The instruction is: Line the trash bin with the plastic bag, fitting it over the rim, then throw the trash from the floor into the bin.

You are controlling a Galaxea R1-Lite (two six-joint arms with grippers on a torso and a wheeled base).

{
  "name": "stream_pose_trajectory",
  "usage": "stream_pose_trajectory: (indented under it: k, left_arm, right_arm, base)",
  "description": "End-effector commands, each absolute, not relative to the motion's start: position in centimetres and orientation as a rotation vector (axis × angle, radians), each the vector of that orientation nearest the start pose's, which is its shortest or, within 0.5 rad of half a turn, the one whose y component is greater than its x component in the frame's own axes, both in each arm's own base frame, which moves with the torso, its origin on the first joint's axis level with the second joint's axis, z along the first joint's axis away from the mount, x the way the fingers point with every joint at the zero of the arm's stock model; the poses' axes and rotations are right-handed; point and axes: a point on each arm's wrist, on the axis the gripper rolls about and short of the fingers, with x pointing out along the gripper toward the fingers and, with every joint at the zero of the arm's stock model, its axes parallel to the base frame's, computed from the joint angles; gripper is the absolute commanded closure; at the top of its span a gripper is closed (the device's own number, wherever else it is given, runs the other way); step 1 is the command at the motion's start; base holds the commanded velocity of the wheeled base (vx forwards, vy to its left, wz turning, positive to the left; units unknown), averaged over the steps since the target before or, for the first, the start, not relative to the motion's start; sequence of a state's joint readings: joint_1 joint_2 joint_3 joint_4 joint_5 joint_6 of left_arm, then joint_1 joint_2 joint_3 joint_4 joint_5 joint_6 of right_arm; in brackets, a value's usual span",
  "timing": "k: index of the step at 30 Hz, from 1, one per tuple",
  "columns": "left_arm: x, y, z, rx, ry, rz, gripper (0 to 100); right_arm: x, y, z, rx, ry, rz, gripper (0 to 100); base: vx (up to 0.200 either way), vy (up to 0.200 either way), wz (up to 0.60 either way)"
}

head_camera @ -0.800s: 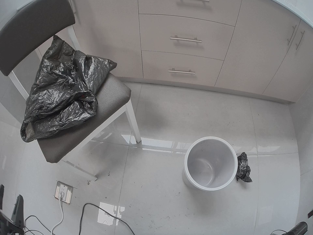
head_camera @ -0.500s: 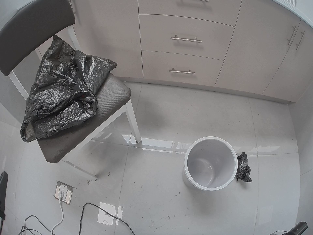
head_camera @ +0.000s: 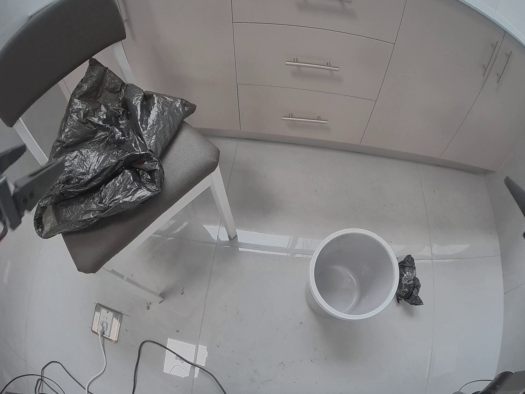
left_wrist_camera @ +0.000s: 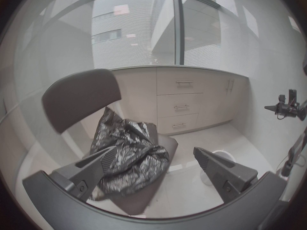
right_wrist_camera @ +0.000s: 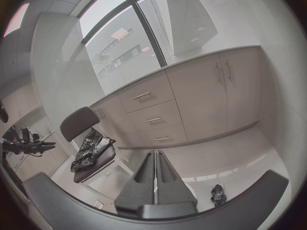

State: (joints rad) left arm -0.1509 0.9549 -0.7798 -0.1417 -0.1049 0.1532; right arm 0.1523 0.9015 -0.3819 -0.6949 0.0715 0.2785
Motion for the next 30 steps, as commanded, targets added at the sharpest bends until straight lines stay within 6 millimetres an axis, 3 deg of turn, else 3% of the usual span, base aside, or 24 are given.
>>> stream_pose_trajectory:
  k: [1,13,30]
  left_arm:
    - [28.2,-5.7,29.5,0.479,0.059,-0.336,0]
    - [32.1,-5.7,24.8,0.689,0.193,-0.328,0]
    - [31.9,-4.6,23.7,0.716,0.242,-0.307,0]
  right_arm:
    - [15.6,3.5,19.0,0.370,0.014,0.295,100]
    - [15.8,3.5,18.8,0.369,0.026,0.290,100]
    - [16.5,3.6,18.0,0.371,0.070,0.280,100]
  base:
    - [0.000,0.000,0.00]
    - [0.000,0.000,0.00]
    - [0.000,0.000,0.00]
